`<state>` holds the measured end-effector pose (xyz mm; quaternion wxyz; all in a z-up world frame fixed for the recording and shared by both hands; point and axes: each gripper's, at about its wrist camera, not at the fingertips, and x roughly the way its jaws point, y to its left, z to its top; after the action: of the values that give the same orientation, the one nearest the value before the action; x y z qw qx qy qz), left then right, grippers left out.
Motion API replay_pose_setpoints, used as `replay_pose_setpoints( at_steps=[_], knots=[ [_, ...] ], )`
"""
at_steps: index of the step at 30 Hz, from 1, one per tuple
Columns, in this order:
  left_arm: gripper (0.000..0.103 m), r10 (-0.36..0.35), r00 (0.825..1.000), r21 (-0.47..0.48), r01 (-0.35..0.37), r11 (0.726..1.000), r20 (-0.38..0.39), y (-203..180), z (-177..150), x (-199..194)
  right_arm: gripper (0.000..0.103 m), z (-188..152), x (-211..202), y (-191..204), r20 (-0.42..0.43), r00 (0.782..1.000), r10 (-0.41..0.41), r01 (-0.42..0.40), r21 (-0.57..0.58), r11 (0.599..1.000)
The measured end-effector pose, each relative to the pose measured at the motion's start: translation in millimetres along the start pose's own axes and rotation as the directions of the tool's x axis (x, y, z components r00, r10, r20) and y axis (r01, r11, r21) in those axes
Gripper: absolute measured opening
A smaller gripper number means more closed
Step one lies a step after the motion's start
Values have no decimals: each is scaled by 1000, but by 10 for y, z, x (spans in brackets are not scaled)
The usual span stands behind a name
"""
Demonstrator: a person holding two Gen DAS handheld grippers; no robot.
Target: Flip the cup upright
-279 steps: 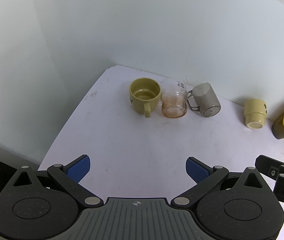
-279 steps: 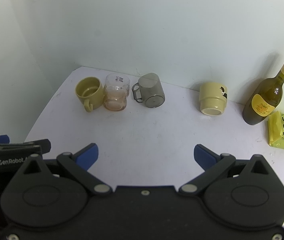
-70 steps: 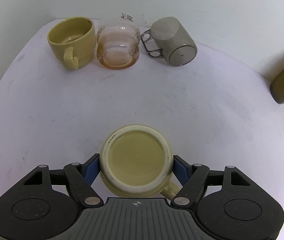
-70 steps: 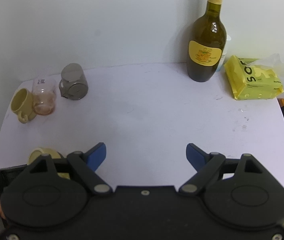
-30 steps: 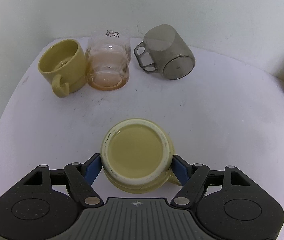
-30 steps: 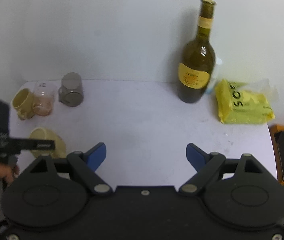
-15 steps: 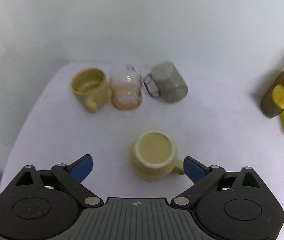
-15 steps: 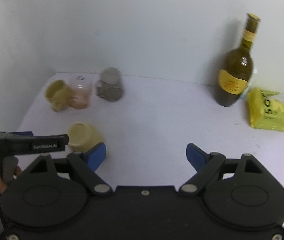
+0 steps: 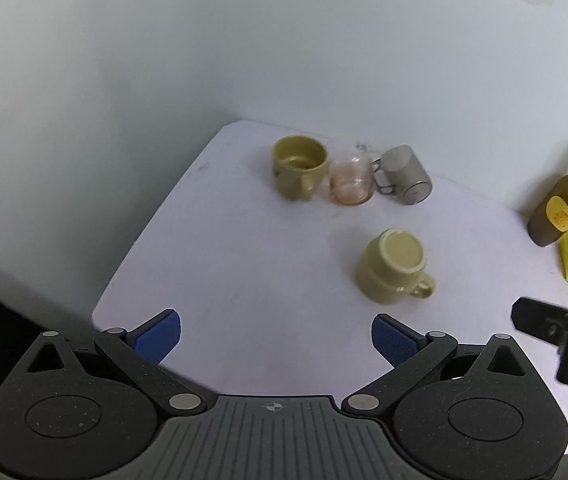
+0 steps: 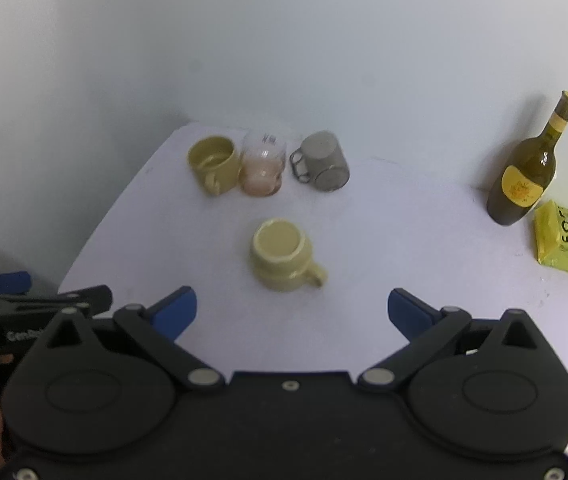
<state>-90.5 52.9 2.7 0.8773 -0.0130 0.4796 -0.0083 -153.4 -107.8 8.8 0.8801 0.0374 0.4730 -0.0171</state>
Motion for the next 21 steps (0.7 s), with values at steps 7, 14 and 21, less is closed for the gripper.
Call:
replay_pose_setpoints(
  at_steps=[7,14,21],
  knots=[
    [103,-2,1000,-37,2,999,-1,311,-231,-73,103,-235,-79,288,-18,999,-34,34,0,999],
    [103,1,1000,11,-1,1000,17,254,-346,-167,103,-328,-154,395,-15,998,-65,65,0,998],
    [103,-25,1000,8,24,1000,13,267,-384,-206,103,-414,-216,441,-6,998,-68,68,7,998]
  ],
)
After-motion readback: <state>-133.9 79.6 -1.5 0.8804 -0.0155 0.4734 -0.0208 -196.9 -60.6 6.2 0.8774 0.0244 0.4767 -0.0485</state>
